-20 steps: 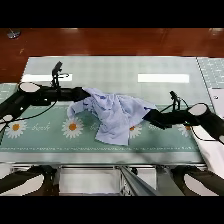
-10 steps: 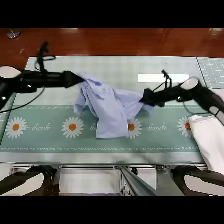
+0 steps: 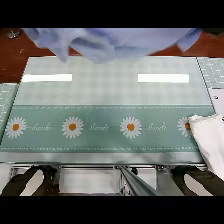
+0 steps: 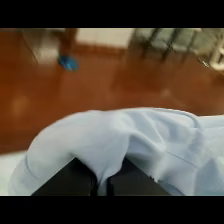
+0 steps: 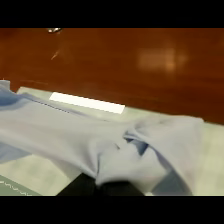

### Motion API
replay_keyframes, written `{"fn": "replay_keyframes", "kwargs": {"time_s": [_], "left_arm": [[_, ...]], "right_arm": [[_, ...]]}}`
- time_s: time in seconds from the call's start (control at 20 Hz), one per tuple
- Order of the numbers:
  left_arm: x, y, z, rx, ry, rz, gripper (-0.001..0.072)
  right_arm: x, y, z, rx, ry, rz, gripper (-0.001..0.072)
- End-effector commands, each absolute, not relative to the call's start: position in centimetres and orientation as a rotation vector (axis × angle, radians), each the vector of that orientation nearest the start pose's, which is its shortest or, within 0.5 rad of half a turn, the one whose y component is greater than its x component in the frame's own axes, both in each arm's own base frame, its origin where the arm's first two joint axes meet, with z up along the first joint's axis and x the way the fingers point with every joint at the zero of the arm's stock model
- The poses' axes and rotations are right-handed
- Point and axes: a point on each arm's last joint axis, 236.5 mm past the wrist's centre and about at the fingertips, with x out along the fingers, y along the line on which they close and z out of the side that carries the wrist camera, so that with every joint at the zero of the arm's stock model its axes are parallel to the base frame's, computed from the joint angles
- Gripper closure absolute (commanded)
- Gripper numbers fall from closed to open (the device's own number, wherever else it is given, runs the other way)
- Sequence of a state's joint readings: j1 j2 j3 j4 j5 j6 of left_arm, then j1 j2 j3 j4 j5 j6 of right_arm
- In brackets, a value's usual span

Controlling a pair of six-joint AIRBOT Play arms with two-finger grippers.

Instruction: Fold the shirts.

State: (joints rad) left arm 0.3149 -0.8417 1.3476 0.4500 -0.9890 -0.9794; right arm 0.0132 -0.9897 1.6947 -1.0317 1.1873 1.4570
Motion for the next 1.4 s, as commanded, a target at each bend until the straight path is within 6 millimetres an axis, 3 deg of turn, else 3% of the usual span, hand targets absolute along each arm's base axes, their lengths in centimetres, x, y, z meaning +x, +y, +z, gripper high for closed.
{"fn": "replay_keyframes", "kwargs": {"time_s": [0.0,0.15,0.25,0.3,0.4,0.5,0.65,0.8,0.85,1.05,1.15,1.2,1.25,1.3,1.35], "left_arm": [[30.2,-4.7,44.0,-0.168,-0.04,-0.381,0.068],[26.9,-6.6,42.3,-0.064,0.041,-0.394,0.068],[25.5,-8.4,40.1,-0.053,0.129,-0.464,0.068],[25.3,-9.0,38.8,-0.061,0.168,-0.495,0.068],[25.9,-10.0,35.0,-0.113,0.266,-0.562,0.068],[26.9,-11.1,29.2,-0.205,0.403,-0.627,0.068],[28.5,-13.0,18.3,-0.364,0.628,-0.673,0.068],[31.0,-13.0,9.0,-0.468,0.762,-0.574,0.068],[32.2,-12.6,6.6,-0.492,0.792,-0.521,0.068],[35.8,-12.7,0.8,-0.56,0.911,-0.441,0.0679],[36.7,-13.9,-0.3,-0.617,0.97,-0.468,0.0677],[37.2,-14.3,-0.2,-0.634,0.985,-0.491,0.0609],[37.5,-14.6,0.3,-0.635,0.997,-0.521,0.0283],[37.7,-14.9,1.2,-0.633,1.008,-0.559,0.0002],[37.5,-14.6,2.0,-0.592,1.025,-0.593,0.0001]], "right_arm": [[26.9,9.6,41.3,0.058,0.348,0.412,0.0695],[21.4,9.6,40.3,0.028,0.407,0.424,0.0695],[19.3,9.6,38.8,0.026,0.47,0.429,0.0695],[18.8,9.7,37.3,0.036,0.52,0.435,0.0695],[18.6,10.5,32.6,0.069,0.665,0.47,0.0695],[19.7,11.7,26.9,0.146,0.797,0.515,0.0695],[22.6,13.8,17.8,0.313,0.928,0.559,0.0695],[25.6,12.7,8.0,0.424,1.031,0.431,0.0695],[26.7,12.0,5.7,0.436,1.05,0.383,0.0694],[32.0,10.4,0.6,0.48,1.095,0.26,0.0694],[33.9,10.3,-1.5,0.491,1.157,0.239,0.0694],[34.5,10.2,-2.3,0.501,1.199,0.236,0.0693],[35.0,9.9,-2.7,0.51,1.235,0.234,0.0662],[35.5,9.4,-2.7,0.526,1.272,0.233,0.0344],[35.4,8.8,-2.4,0.516,1.314,0.252,0.0092]]}}
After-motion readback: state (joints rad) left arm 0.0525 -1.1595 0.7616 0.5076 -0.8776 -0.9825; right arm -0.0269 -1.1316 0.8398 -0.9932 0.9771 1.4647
